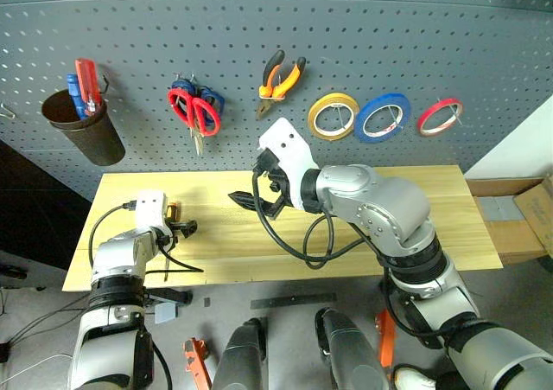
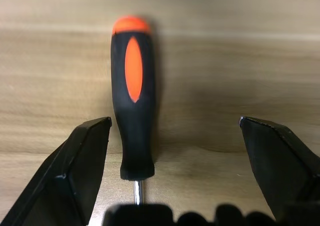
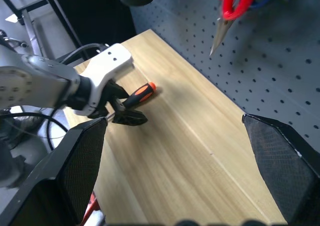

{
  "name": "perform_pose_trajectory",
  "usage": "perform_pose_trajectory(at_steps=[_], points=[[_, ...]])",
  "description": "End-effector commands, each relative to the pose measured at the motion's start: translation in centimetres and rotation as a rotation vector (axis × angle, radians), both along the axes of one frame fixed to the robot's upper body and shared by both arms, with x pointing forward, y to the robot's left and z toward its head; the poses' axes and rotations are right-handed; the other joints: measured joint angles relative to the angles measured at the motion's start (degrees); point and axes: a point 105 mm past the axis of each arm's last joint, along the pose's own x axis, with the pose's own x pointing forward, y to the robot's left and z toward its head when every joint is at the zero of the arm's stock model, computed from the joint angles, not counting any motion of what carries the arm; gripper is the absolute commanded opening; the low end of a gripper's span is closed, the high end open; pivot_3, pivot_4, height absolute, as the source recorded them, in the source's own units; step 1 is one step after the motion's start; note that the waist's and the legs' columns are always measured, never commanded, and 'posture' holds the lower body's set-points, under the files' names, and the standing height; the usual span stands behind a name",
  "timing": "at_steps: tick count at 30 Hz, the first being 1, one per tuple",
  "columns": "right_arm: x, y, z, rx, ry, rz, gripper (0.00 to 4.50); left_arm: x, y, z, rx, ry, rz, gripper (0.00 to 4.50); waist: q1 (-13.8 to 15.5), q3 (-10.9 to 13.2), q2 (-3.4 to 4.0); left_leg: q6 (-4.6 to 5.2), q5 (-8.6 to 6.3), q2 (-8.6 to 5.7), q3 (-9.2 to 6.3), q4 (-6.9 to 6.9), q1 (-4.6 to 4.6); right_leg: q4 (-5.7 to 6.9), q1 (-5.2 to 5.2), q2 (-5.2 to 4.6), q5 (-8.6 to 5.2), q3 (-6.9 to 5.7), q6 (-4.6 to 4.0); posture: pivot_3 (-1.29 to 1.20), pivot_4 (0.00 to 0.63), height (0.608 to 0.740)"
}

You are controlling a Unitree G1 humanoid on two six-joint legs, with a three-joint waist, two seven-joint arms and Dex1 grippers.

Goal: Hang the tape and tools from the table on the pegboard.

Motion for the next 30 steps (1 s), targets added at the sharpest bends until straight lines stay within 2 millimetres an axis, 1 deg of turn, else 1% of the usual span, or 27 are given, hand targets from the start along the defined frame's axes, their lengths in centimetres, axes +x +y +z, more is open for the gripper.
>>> perform_pose_trajectory(at_steps=[1,4,7,10,11,12,16,17,20,22,24,26,27,30], points=[[-1.1,0.8,1.4,-0.007,-0.059,0.059,4.5,-0.3,1.5,-0.8,-0.042,0.013,0.107,4.42,-0.09,0.15,0.09,0.0,0.0,0.01,0.01,0.0,0.0,0.0,-0.01,-0.02,0.0,0.01,0.0,-0.16,0.368,0.74],[-1.2,0.8,1.4,-0.021,-0.07,0.063,4.5,-0.3,1.9,-1.2,-0.05,0.016,0.143,4.42,-0.27,0.2,0.18,-0.01,-0.01,0.01,0.04,-0.01,0.0,-0.01,-0.02,-0.05,0.0,0.04,0.0,-0.17,0.368,0.74],[-1.2,0.7,1.4,-0.041,-0.084,0.066,4.5,-0.2,1.7,-1.6,-0.055,0.018,0.146,3.87,-0.61,0.23,0.23,-0.01,-0.01,0.01,0.04,-0.01,0.01,-0.01,-0.01,-0.05,0.0,0.04,0.01,-0.18,0.359,0.74],[-1.2,0.6,1.5,-0.052,-0.1,0.072,4.5,-0.3,1.5,-1.7,-0.065,0.012,0.149,2.8,-0.68,0.23,0.23,-0.01,-0.01,-0.01,0.03,-0.01,0.01,-0.01,0.0,-0.06,0.0,0.03,0.01,-0.17,0.346,0.74],[-1.2,0.7,1.6,-0.054,-0.111,0.076,4.5,-0.3,1.5,-1.6,-0.076,0.001,0.156,2.56,-0.68,0.22,0.23,-0.01,-0.01,-0.02,0.03,0.0,0.01,-0.01,0.0,-0.06,0.0,0.03,0.01,-0.16,0.338,0.74],[-1.2,0.8,1.8,-0.052,-0.127,0.081,4.5,-0.2,1.5,-1.3,-0.102,-0.025,0.181,2.17,-0.68,0.22,0.23,-0.01,-0.01,-0.02,0.04,0.0,0.01,-0.01,0.0,-0.06,0.0,0.04,0.01,-0.16,0.335,0.74],[-1.3,1.0,2.5,-0.036,-0.16,0.101,4.5,-0.5,1.9,-0.7,-0.144,-0.076,0.234,0.9,-0.68,0.22,0.22,-0.03,-0.02,0.0,0.03,-0.01,0.01,-0.01,-0.01,-0.17,0.0,0.04,0.01,-0.15,0.326,0.74],[-1.2,1.1,2.6,-0.034,-0.17,0.106,4.5,-0.6,2.0,-0.5,-0.139,-0.087,0.236,0.83,-0.68,0.22,0.22,-0.03,-0.03,0.01,0.03,-0.01,0.01,-0.02,-0.01,-0.17,0.0,0.03,0.01,-0.14,0.325,0.74],[-1.3,1.3,3.2,-0.013,-0.202,0.128,4.5,-1.0,2.2,0.8,-0.125,-0.155,0.241,0.83,-0.67,0.21,0.21,-0.06,-0.04,0.01,0.04,-0.02,-0.01,-0.05,-0.01,-0.18,0.0,0.04,0.01,-0.13,0.319,0.74],[-1.5,1.2,3.8,0.011,-0.211,0.141,4.5,-1.5,2.4,2.2,-0.079,-0.227,0.233,0.83,-0.66,0.2,0.18,-0.07,-0.05,0.01,0.01,-0.02,-0.06,-0.07,-0.05,-0.18,0.0,0.02,0.01,-0.13,0.313,0.74],[-1.8,1.0,4.6,0.041,-0.229,0.152,4.5,-2.2,2.4,4.0,-0.028,-0.316,0.222,0.83,-0.58,0.19,0.17,-0.09,-0.06,0.03,-0.02,-0.02,-0.17,-0.1,-0.12,-0.2,0.01,0.01,0.0,-0.12,0.307,0.74],[-1.8,0.8,5.4,0.07,-0.245,0.153,4.5,-3.1,2.3,6.3,0.022,-0.417,0.226,0.83,-0.22,0.17,0.13,-0.11,-0.07,0.02,-0.06,-0.03,-0.26,-0.1,-0.22,-0.27,0.01,-0.03,0.0,-0.1,0.297,0.74],[-1.8,0.8,5.6,0.077,-0.248,0.153,4.5,-3.3,2.2,7.0,0.035,-0.443,0.221,0.83,0.02,0.17,0.13,-0.11,-0.07,0.03,-0.1,-0.02,-0.33,-0.13,-0.25,-0.27,0.02,-0.05,-0.01,-0.08,0.289,0.74],[-2.2,0.2,6.0,0.09,-0.267,0.174,4.5,-4.4,1.2,10.9,0.126,-0.593,0.175,0.83,0.29,0.14,0.1,-0.11,-0.07,0.01,-0.14,-0.03,-0.39,-0.14,-0.28,-0.29,0.02,-0.07,-0.01,-0.06,0.275,0.74]])
